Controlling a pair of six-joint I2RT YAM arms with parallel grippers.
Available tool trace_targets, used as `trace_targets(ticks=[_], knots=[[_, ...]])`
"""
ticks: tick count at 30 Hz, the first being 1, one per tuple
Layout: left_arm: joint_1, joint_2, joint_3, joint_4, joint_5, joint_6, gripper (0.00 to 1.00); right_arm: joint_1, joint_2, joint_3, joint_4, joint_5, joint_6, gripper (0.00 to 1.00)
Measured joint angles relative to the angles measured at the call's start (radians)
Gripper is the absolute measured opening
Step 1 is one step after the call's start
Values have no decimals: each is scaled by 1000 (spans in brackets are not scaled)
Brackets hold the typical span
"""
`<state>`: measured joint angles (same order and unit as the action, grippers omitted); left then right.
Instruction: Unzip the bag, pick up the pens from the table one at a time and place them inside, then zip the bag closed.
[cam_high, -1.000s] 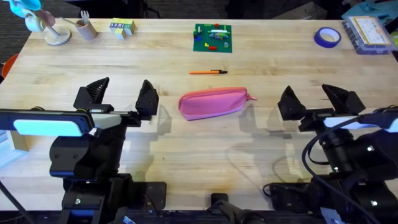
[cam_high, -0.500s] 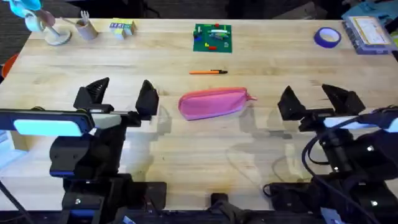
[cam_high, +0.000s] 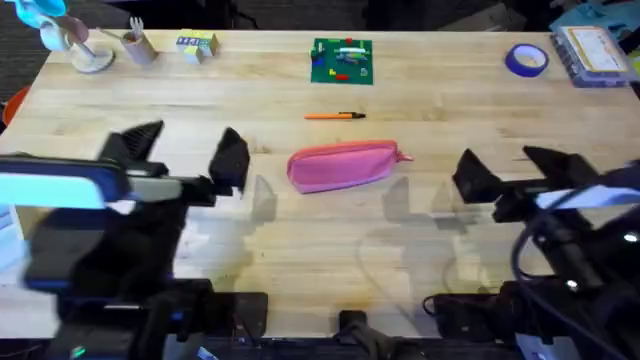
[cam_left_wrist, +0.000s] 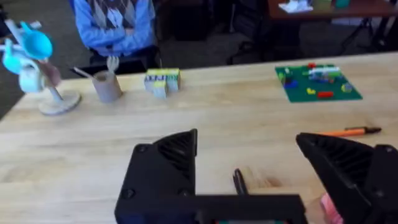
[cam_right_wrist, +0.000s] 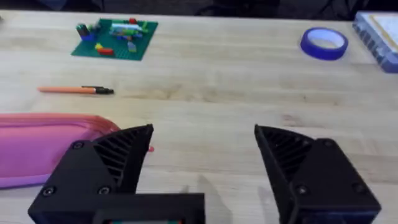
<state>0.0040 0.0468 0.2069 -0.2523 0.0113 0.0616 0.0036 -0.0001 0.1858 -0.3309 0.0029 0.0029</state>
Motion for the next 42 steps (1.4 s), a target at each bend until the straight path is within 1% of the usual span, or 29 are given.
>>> trace_targets(ticks=[4, 8, 12, 15, 21, 25, 29, 35, 36, 38, 40, 42], knots=[[0, 87, 137, -41, 0, 10, 993, 0, 11, 106, -74, 0, 0, 997], [0, 212, 266, -100, 12, 12, 993, 0, 77, 205, -136, 0, 0, 997], [0, 339, 381, -150, 37, 14, 993, 0, 173, 312, -189, 0, 0, 998], [0, 423, 466, -180, 65, 14, 993, 0, 260, 415, -229, 0, 0, 998], [0, 556, 615, -267, 119, 14, 993, 0, 436, 629, -336, 0, 0, 997], [0, 639, 715, -336, 136, 14, 993, 0, 538, 743, -413, 0, 0, 997], [0, 702, 783, -374, 162, 14, 993, 0, 611, 808, -440, 0, 0, 997], [0, 744, 798, -397, 221, 17, 993, 0, 635, 816, -442, 0, 0, 997], [0, 746, 798, -405, 229, 23, 993, 0, 635, 817, -442, 0, 0, 997], [0, 747, 799, -441, 253, 65, 993, 0, 635, 817, -442, -1, 0, 997], [0, 747, 800, -494, 298, 139, 993, 0, 635, 817, -442, 0, 0, 997], [0, 747, 801, -559, 358, 234, 993, 0, 635, 817, -442, 0, 0, 998]])
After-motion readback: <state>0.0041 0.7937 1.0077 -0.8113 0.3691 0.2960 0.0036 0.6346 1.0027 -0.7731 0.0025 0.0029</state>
